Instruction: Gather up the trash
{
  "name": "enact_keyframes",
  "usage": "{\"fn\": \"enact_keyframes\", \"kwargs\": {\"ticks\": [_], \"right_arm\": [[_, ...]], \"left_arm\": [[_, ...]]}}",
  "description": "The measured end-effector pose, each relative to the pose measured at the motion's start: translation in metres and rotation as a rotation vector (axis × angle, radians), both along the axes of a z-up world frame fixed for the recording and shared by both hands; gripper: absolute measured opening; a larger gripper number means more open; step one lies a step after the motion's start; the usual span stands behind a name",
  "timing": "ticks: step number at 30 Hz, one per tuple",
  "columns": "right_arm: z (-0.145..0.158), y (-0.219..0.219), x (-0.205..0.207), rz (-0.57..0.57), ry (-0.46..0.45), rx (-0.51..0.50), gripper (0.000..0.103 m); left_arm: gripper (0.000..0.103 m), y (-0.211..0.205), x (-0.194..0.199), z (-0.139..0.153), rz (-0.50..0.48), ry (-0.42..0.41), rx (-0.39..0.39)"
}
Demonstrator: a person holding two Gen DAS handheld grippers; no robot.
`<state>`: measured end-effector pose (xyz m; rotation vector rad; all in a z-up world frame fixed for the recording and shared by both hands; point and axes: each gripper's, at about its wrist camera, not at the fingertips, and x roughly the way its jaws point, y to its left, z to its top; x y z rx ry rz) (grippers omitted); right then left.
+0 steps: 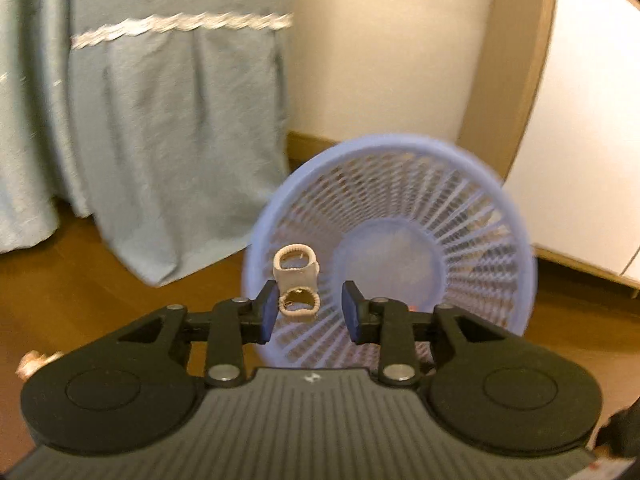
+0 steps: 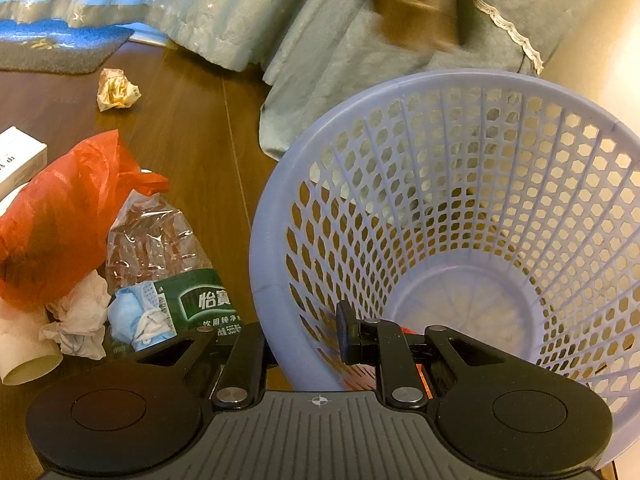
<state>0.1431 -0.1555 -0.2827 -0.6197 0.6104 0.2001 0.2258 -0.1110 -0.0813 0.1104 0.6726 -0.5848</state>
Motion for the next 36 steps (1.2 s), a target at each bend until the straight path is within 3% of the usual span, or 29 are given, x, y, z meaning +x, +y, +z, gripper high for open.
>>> {"fn": "enact_keyframes", "kwargs": {"ticks": [5, 14, 19, 24, 28, 31, 36], "right_arm": [[0.000, 0.005, 0.004, 0.000, 0.000, -0.005, 0.014], [-0.003, 0.001, 0.003, 0.005, -0.001, -0.006, 0.014], [-0.002, 0.001, 0.004, -0.008, -0.003, 0.009, 0.014], [-0.002, 0.002, 0.007, -0.006, -0.002, 0.012, 0.014], [-0.003, 0.002, 0.006, -0.002, -0.002, 0.004, 0.014], [-0.003, -0.001, 0.004, 0.001, -0.002, 0.002, 0.014], [-0.005, -0.003, 0.001, 0.005, -0.002, -0.005, 0.014]], "left_arm": [[0.028, 0.025, 0.002, -0.017, 0.070, 0.072, -0.005], [0.033, -0.003, 0.001, -0.005, -0.038, 0.021, -0.049], [0.036, 0.035, 0.003, -0.018, 0.054, 0.012, 0.034], [0.036, 0.084, -0.005, -0.048, 0.165, 0.081, 0.130], [0.036, 0.112, -0.018, -0.074, 0.226, 0.151, 0.161], [0.036, 0.112, -0.030, -0.082, 0.194, 0.174, 0.152], [0.036, 0.075, -0.035, -0.088, -0.002, 0.134, 0.184]]}}
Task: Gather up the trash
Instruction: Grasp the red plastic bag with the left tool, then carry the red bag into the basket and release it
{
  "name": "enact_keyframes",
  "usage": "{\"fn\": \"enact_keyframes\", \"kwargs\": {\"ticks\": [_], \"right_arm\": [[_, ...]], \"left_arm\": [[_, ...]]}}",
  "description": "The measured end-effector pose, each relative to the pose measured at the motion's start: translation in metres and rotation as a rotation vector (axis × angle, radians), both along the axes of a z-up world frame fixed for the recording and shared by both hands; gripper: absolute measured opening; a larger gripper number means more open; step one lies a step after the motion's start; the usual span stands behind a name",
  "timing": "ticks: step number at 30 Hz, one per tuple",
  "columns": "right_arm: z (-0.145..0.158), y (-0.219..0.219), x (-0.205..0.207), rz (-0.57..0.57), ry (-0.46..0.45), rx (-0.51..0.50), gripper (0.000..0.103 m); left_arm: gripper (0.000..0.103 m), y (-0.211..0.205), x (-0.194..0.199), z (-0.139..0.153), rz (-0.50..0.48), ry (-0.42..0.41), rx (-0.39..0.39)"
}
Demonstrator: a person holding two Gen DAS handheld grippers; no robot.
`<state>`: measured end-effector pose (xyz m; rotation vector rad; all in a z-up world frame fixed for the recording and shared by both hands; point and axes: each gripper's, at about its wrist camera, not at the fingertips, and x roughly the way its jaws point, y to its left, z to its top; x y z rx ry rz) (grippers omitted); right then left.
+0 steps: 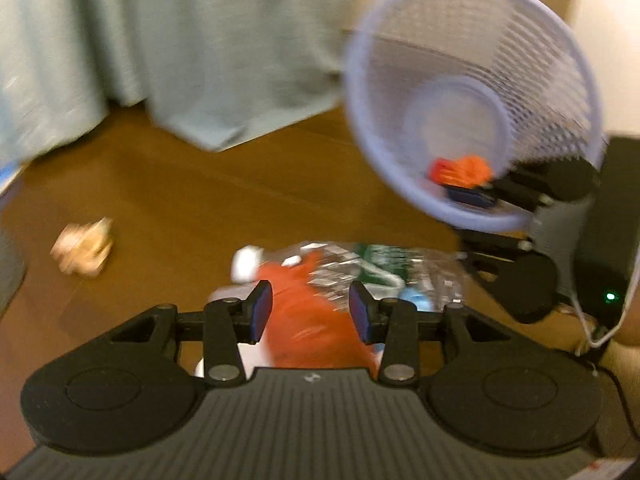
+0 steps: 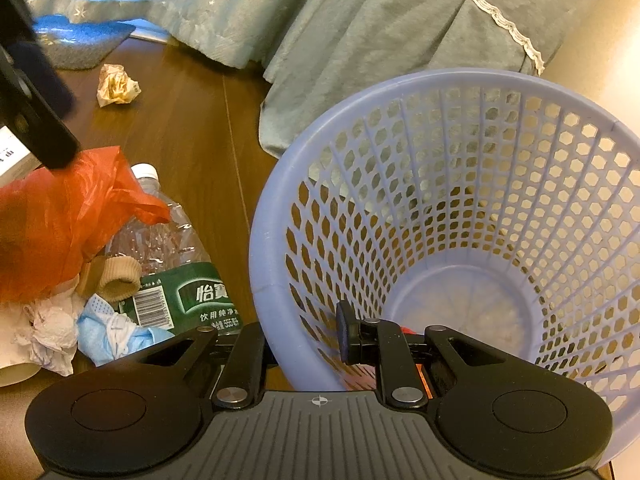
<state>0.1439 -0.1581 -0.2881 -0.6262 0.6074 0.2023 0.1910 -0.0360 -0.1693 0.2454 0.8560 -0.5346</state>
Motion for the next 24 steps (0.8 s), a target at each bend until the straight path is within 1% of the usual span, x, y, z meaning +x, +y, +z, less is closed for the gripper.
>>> {"fn": "enact_keyframes", "kwargs": {"ticks": [2, 3, 5, 6, 8, 10, 12, 14, 15, 18, 21, 24], "right_arm": [[0.000, 0.000, -0.001, 0.002, 0.000, -0.002, 0.014], [0.000, -0.001, -0.002, 0.004, -0.001, -0.001, 0.014], [-0.001, -0.003, -0.002, 0.003, -0.002, 0.001, 0.014], [-0.001, -0.002, -0.002, 0.002, -0.002, 0.001, 0.014], [-0.001, -0.003, -0.003, -0.001, -0.004, 0.004, 0.014], [0.000, -0.003, -0.003, -0.002, -0.004, 0.004, 0.014], [0.000, -0.002, -0.003, -0.001, -0.004, 0.003, 0.014], [0.000, -0.002, -0.003, 0.000, -0.003, 0.001, 0.014], [0.000, -0.002, -0.002, 0.001, -0.002, 0.000, 0.014], [0.000, -0.002, -0.002, -0.001, -0.003, 0.002, 0.014], [0.000, -0.003, -0.002, 0.000, -0.003, 0.001, 0.014], [0.000, -0.003, -0.002, -0.001, -0.003, 0.002, 0.014]], "left_arm": [[0.036, -0.015, 0.002, -0.004, -0.064, -0.010, 0.035], [0.036, -0.018, 0.003, -0.007, -0.069, -0.008, 0.061], [0.038, -0.016, 0.001, -0.012, -0.038, -0.007, 0.097], [0.049, -0.012, 0.001, -0.015, -0.007, -0.002, 0.115], [0.063, -0.003, -0.002, -0.021, 0.054, 0.029, 0.129], [0.064, 0.003, -0.003, -0.026, 0.084, 0.074, 0.105], [0.063, 0.004, -0.002, -0.031, 0.097, 0.119, 0.081], [0.059, 0.001, 0.000, -0.038, 0.098, 0.147, 0.079], [0.051, 0.001, 0.000, -0.040, 0.096, 0.155, 0.085], [0.043, 0.003, -0.003, -0.036, 0.104, 0.150, 0.090], [0.041, 0.006, -0.002, -0.029, 0.129, 0.146, 0.085], [0.041, 0.016, 0.000, -0.011, 0.167, 0.134, 0.047]]}}
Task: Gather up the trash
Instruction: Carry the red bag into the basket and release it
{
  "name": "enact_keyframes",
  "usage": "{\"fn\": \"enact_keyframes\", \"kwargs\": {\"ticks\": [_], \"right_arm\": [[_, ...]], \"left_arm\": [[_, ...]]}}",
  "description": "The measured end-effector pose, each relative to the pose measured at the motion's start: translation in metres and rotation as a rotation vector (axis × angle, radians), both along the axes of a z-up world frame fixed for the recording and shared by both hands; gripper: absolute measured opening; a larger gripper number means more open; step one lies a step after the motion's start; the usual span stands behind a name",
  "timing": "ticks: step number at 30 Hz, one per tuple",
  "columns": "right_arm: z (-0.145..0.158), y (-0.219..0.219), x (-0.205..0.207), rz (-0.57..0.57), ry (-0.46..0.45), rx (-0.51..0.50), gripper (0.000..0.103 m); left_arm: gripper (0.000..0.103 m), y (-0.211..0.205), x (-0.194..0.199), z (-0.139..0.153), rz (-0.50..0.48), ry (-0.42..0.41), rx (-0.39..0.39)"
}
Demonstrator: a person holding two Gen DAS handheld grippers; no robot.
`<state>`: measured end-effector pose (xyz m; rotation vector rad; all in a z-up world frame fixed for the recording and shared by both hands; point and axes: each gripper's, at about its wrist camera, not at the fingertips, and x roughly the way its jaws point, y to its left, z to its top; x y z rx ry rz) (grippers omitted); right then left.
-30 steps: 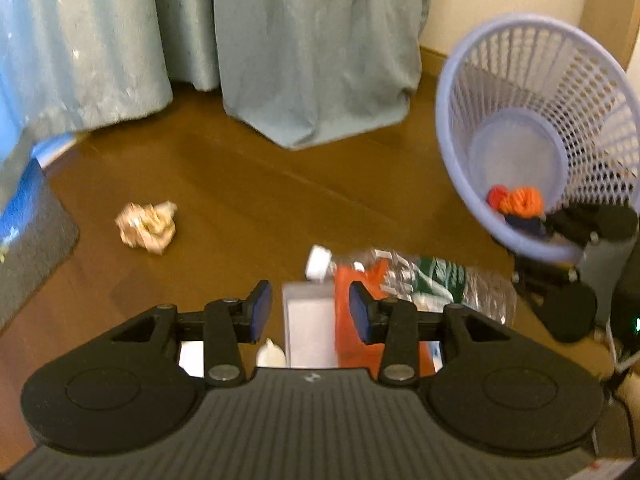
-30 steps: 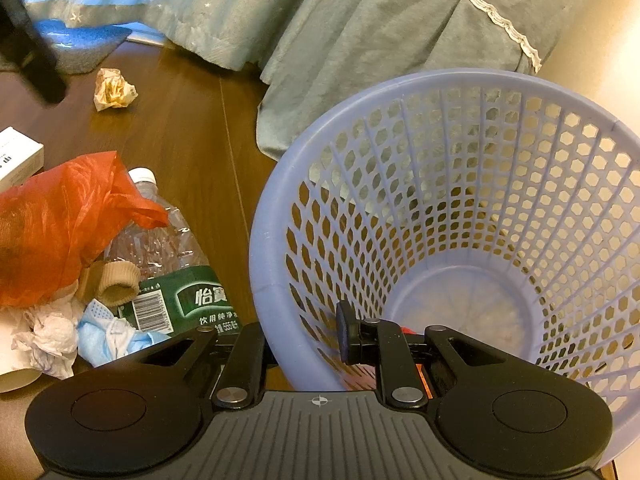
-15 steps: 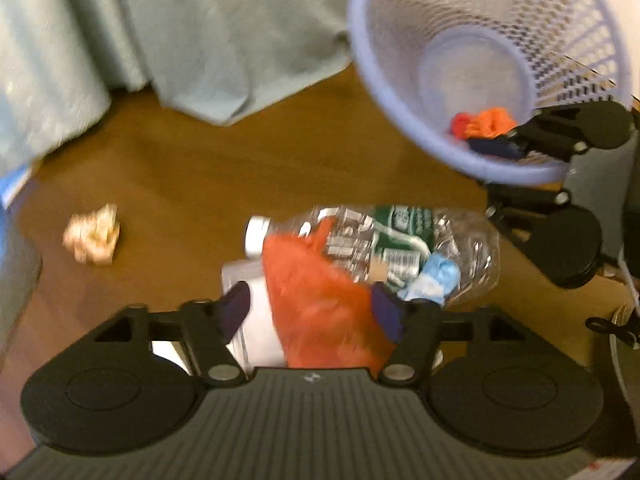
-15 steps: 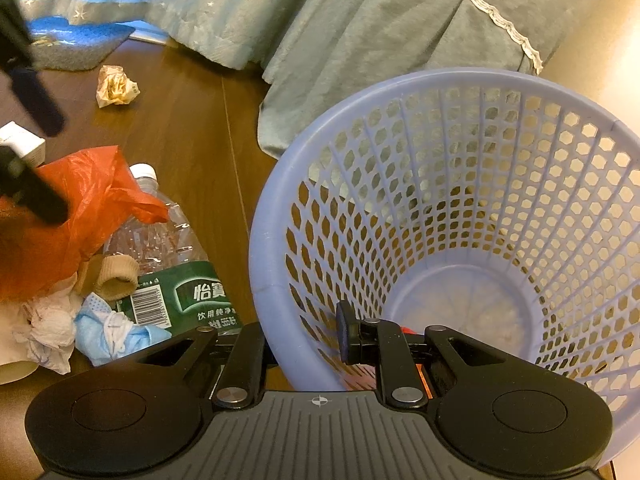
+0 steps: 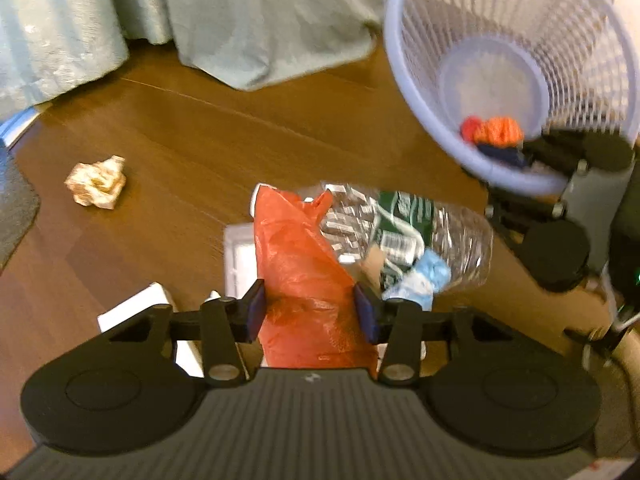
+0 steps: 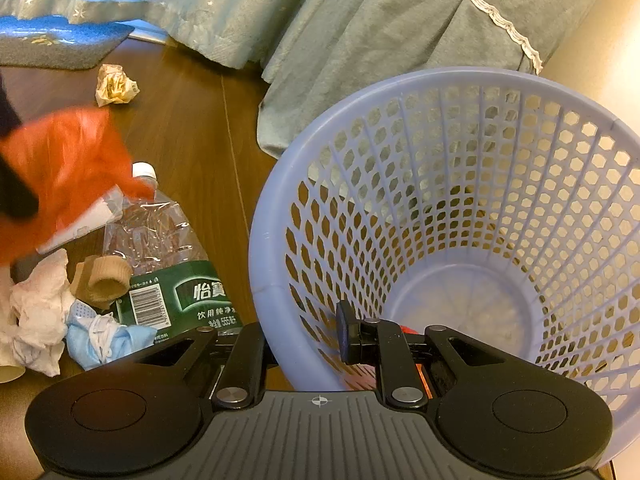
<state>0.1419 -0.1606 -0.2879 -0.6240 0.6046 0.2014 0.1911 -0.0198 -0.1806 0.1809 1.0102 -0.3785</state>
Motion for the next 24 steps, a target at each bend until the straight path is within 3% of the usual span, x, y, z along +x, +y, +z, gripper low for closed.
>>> {"fn": "enact_keyframes", "kwargs": {"ticks": [5, 12, 14, 17, 20, 24], "right_arm": [[0.000, 0.001, 0.005, -0.005, 0.002, 0.004, 0.014], [0.001, 0.001, 0.007, -0.004, 0.002, 0.005, 0.014], [0.001, 0.001, 0.007, -0.004, 0.002, 0.004, 0.014], [0.001, 0.002, 0.007, -0.003, 0.002, 0.004, 0.014], [0.003, 0.001, 0.007, -0.003, 0.001, 0.011, 0.014], [0.004, 0.002, 0.009, -0.005, -0.001, 0.018, 0.014]], "left_arm": [[0.041, 0.001, 0.009, 0.050, 0.017, -0.085, -0.083], [0.044, -0.054, 0.031, 0.110, -0.134, -0.200, -0.214], [0.049, -0.077, 0.034, 0.118, -0.181, -0.220, -0.252], [0.078, -0.110, 0.039, 0.117, -0.252, -0.234, -0.312], [0.078, -0.122, 0.044, 0.113, -0.261, -0.248, -0.314], [0.078, -0.097, 0.048, 0.111, -0.186, -0.250, -0.296]]}}
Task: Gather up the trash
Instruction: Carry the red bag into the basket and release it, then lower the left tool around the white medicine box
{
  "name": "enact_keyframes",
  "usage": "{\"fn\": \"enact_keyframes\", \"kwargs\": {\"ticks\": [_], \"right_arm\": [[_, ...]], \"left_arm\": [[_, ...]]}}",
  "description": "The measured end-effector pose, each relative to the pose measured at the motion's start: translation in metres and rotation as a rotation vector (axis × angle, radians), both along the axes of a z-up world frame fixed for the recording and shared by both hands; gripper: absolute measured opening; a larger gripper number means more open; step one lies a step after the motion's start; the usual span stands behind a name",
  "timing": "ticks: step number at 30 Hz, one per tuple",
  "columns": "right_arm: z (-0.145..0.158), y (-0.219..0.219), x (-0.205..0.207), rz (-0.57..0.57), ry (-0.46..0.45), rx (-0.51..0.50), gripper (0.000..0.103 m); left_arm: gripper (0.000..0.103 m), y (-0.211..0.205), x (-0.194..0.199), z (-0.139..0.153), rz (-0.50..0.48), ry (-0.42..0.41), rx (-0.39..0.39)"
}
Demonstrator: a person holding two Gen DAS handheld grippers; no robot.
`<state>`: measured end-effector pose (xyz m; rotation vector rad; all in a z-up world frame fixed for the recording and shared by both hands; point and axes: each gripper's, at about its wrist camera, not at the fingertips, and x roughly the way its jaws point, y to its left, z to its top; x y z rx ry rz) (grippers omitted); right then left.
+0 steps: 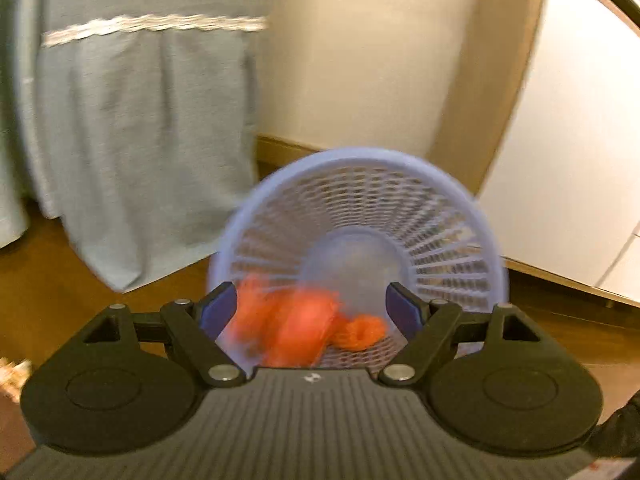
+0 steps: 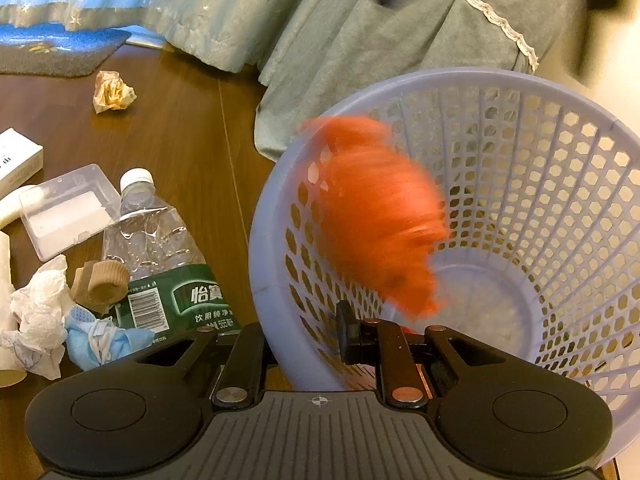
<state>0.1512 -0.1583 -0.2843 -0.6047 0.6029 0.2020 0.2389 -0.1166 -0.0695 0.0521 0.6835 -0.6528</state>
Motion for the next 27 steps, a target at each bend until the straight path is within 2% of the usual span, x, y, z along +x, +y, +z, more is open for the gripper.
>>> {"fn": "enact_keyframes", "kwargs": {"ticks": [8, 14, 17, 19, 22, 27], "right_arm": [[-0.002, -0.003, -0.001, -0.005, 0.000, 0.007, 0.014], [-0.002, -0.006, -0.004, 0.001, -0.001, -0.001, 0.014], [-0.003, -0.005, -0.005, 0.004, -0.001, -0.007, 0.014], [-0.004, -0.005, -0.006, 0.005, -0.001, -0.013, 0.014], [-0.005, -0.005, -0.007, 0.008, -0.001, -0.021, 0.014], [-0.007, -0.003, -0.007, 0.009, 0.001, -0.035, 0.014]], "left_arm": [[0.078, 0.097, -0.008, -0.008, 0.248, 0.009, 0.105], [0.078, 0.163, -0.051, -0.048, 0.428, 0.091, 0.191], [0.076, 0.175, -0.079, -0.076, 0.463, 0.152, 0.230], [0.072, 0.176, -0.097, -0.094, 0.452, 0.194, 0.266], [0.072, 0.180, -0.116, -0.117, 0.465, 0.235, 0.309], [0.072, 0.192, -0.109, -0.138, 0.570, 0.288, 0.270]]}}
